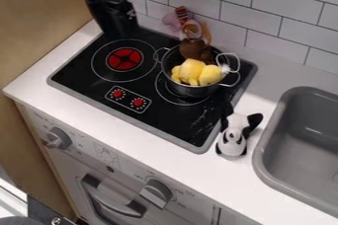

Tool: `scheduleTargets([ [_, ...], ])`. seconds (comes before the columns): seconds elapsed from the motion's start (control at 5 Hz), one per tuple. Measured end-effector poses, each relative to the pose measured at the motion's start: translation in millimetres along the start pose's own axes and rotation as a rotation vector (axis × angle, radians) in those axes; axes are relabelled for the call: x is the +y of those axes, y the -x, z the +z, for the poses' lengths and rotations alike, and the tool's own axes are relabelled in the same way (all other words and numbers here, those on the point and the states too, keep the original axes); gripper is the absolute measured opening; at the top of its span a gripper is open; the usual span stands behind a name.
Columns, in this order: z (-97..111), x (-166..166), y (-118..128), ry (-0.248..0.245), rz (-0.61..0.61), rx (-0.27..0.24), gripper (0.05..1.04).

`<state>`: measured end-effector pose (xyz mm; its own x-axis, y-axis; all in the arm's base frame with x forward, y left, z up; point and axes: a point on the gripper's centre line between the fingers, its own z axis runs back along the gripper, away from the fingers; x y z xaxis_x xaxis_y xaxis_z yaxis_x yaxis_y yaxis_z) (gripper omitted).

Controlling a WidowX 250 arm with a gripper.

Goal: Put the object to the left burner

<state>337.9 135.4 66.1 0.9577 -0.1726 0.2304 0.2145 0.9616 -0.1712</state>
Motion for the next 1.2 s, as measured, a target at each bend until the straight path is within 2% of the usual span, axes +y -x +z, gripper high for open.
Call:
scheduleTargets([
  [0.2,2,-14,-13,0.076,-0.030,-0.209,0.997],
  [0.4,-3,-15,-20,0.104,-0.043,-0.403,0.997],
  [0.6,-6,-15,-26,0.071,-0.112,-0.537,0.997],
  [0.8,-7,-12,-34,-0.009,-0.148,-0.613,0.997],
  [1.0,-8,-10,-41,-0.038,-0.140,-0.623,0.997],
  [1.2,-19,-11,-49,-0.035,-0.118,-0.607,0.997],
])
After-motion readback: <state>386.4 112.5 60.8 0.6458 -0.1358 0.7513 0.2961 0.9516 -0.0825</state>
